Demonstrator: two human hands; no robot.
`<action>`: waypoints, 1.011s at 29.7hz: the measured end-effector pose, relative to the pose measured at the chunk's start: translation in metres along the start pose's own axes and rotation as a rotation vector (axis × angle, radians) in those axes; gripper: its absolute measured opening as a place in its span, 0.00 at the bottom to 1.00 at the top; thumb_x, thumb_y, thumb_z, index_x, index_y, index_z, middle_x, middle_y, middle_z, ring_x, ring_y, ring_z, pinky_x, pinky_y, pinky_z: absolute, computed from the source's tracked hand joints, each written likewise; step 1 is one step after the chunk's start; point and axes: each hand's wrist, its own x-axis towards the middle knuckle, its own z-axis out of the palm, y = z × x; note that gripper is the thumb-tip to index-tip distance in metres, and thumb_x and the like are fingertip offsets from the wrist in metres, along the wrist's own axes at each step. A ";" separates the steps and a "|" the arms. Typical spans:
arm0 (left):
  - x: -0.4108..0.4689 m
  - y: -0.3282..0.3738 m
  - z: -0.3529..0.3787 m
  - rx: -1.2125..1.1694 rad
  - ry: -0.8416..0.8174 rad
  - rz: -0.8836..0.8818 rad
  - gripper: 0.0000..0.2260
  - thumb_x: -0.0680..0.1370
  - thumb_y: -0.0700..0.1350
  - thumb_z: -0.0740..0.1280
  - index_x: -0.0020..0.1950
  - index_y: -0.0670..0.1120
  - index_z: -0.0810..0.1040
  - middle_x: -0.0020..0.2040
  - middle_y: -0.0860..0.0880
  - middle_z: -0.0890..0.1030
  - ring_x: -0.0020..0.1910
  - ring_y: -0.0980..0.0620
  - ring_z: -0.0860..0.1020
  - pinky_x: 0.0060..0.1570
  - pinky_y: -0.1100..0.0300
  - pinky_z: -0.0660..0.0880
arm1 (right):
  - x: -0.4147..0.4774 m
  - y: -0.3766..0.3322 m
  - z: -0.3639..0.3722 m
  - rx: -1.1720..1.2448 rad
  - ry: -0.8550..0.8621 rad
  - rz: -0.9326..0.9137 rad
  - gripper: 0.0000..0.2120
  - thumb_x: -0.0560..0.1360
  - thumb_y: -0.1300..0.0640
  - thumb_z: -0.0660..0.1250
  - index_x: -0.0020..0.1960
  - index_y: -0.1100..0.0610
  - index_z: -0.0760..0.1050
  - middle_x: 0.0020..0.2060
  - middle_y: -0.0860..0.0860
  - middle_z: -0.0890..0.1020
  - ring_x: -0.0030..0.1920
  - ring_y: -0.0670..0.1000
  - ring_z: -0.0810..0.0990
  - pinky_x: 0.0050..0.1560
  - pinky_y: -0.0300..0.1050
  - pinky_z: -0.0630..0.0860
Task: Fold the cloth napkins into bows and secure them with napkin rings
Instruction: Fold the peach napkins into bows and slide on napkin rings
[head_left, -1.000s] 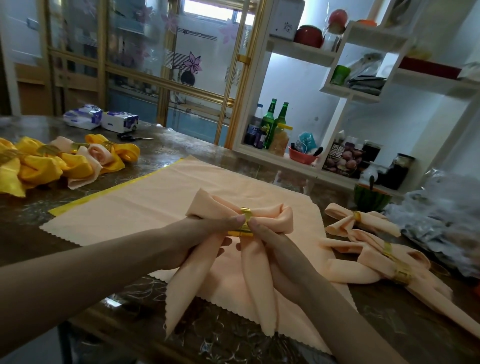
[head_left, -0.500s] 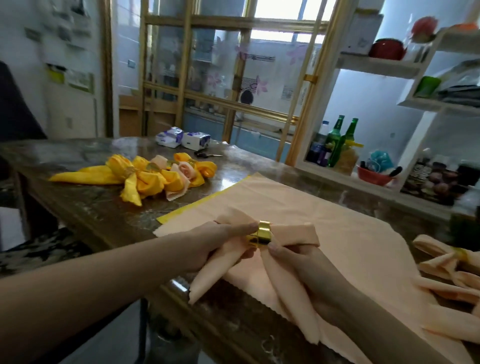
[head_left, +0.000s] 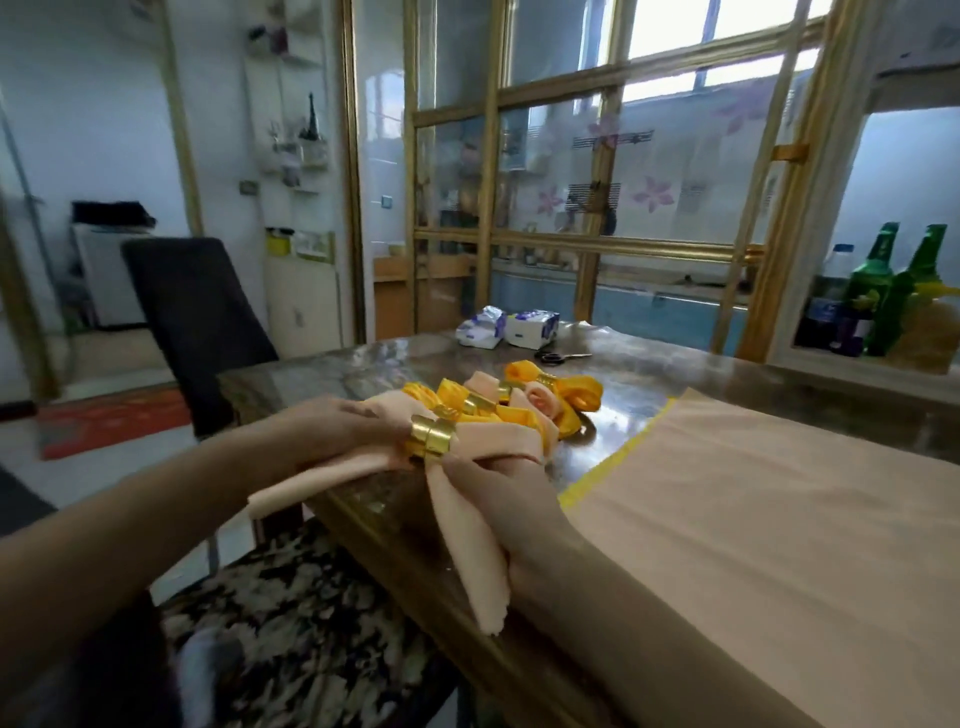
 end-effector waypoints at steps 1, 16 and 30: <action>0.002 0.004 -0.012 0.031 0.078 0.048 0.19 0.67 0.62 0.72 0.44 0.48 0.84 0.40 0.51 0.83 0.45 0.49 0.82 0.40 0.61 0.75 | 0.012 -0.001 0.011 -0.060 0.000 -0.047 0.11 0.75 0.52 0.67 0.55 0.54 0.75 0.50 0.53 0.80 0.53 0.55 0.78 0.58 0.55 0.76; 0.081 -0.006 0.032 0.482 0.040 0.047 0.44 0.60 0.82 0.51 0.63 0.53 0.71 0.61 0.48 0.76 0.60 0.44 0.73 0.65 0.40 0.64 | 0.105 0.019 0.035 -0.989 0.284 -0.267 0.13 0.81 0.53 0.56 0.57 0.58 0.76 0.54 0.56 0.78 0.56 0.57 0.75 0.42 0.44 0.67; -0.077 0.119 0.111 0.840 0.153 0.342 0.20 0.79 0.54 0.58 0.68 0.45 0.68 0.67 0.43 0.69 0.66 0.43 0.66 0.65 0.45 0.64 | -0.077 -0.013 -0.118 -1.201 0.082 -0.237 0.14 0.77 0.56 0.64 0.61 0.56 0.75 0.57 0.53 0.77 0.56 0.51 0.75 0.49 0.37 0.67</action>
